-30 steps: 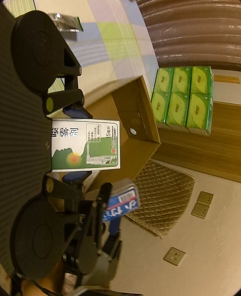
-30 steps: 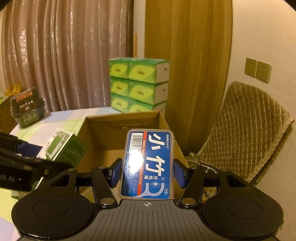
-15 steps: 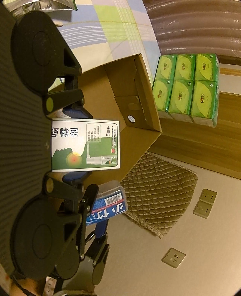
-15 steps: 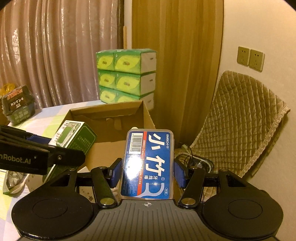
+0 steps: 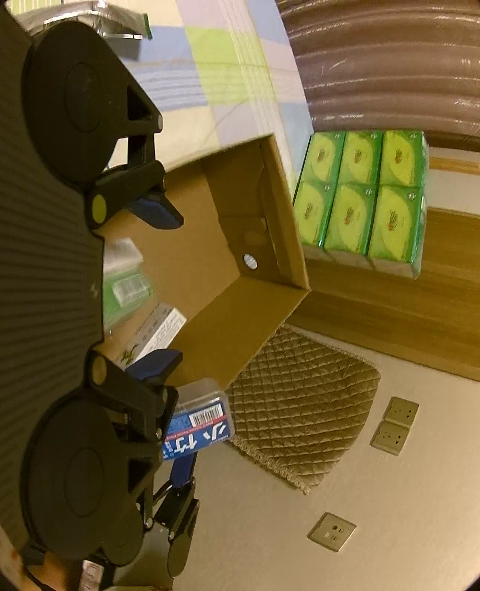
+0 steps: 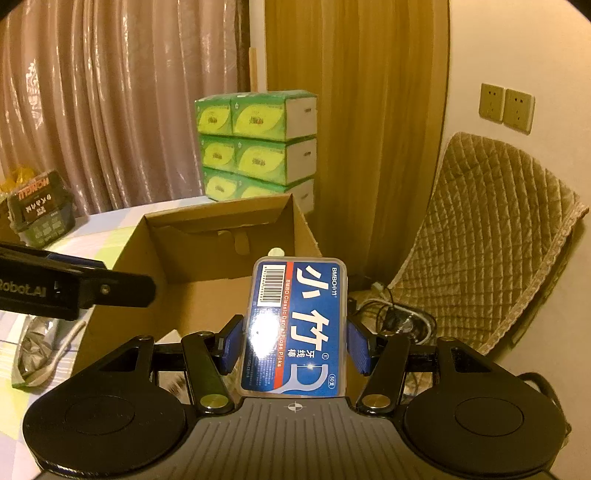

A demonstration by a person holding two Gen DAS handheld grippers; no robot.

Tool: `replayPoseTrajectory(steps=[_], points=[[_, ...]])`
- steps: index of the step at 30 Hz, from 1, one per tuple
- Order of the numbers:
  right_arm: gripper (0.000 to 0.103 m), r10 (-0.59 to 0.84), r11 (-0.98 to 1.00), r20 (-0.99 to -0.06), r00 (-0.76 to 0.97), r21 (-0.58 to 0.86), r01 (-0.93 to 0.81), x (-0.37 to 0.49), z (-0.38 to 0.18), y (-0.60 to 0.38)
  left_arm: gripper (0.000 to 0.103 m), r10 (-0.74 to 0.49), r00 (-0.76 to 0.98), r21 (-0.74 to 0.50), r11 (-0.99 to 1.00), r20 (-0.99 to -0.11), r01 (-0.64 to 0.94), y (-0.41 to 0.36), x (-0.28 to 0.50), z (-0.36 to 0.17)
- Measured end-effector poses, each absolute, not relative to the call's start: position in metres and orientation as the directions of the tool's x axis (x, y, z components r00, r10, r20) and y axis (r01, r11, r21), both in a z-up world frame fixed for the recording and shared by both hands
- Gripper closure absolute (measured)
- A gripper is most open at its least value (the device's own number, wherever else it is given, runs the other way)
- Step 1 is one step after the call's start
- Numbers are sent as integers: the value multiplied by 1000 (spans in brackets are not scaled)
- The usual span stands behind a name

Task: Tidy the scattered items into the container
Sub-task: 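Lower both items into the cardboard box and open both grippers, then move the left gripper to the silver foil bag while the right gripper approaches the white spoon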

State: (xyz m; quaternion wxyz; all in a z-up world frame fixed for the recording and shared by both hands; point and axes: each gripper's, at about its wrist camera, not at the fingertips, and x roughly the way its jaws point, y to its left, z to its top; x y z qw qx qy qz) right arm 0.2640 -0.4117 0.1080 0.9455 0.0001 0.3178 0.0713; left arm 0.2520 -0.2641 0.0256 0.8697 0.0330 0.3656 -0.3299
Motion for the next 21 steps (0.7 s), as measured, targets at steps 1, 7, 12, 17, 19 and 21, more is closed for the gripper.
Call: replayPoseTrajectory(steps=[1,7,12,17,19,21], points=[[48,141,989,-601,787,54,-137,264,108,-411,36,-545,522,-181,785,-656,593,-260,252,26],[48,212,977,-605,767,155,-148,269,108,-407,36,-509,548,-156,811,-663,565,-235,254,24],[33,194,980,-591,783,153,-127,268,111,-405,36,-483,563,-140,828,-670,544,-212,254,22],[33,196,979,-568,799,166,-122,265,116,-403,35,-453,578,-122,846,-679,520,-191,255,20],[33,200,978,-562,803,160,-131,263,118,-398,34,-438,584,-111,853,-684,510,-181,255,19],[33,205,978,-555,806,155,-142,262,119,-392,34,-420,588,-100,861,-692,498,-171,255,16]])
